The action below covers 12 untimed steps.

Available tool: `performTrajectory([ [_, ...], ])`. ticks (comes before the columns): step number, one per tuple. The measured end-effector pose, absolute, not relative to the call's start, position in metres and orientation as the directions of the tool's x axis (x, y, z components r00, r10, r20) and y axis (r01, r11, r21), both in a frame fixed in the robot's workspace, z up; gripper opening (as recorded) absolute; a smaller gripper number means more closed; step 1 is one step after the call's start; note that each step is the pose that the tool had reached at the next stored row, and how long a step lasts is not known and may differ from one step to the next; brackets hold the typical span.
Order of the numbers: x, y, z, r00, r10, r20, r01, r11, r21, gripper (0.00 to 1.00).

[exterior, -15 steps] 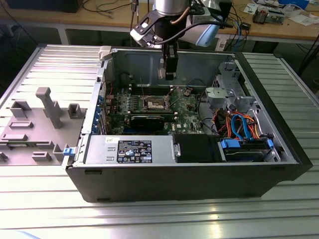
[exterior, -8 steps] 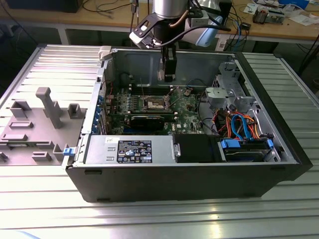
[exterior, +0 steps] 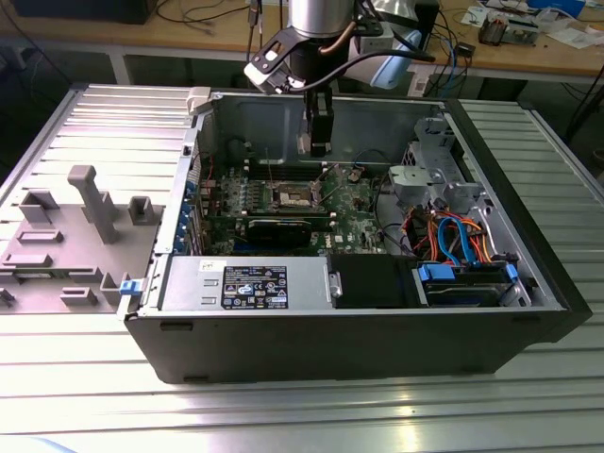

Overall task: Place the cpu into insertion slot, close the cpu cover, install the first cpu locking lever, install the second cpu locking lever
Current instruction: 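Place the cpu into insertion slot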

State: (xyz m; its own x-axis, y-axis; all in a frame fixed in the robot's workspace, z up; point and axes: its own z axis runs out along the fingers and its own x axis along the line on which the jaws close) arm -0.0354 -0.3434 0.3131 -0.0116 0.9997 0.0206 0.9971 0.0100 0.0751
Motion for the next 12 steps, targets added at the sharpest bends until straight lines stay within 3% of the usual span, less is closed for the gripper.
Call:
performTrajectory([
  [12, -0.0360, -0.3424, 0.3060, -0.011, 1.000, 0.021, 0.997, 0.009, 0.076, 0.54],
])
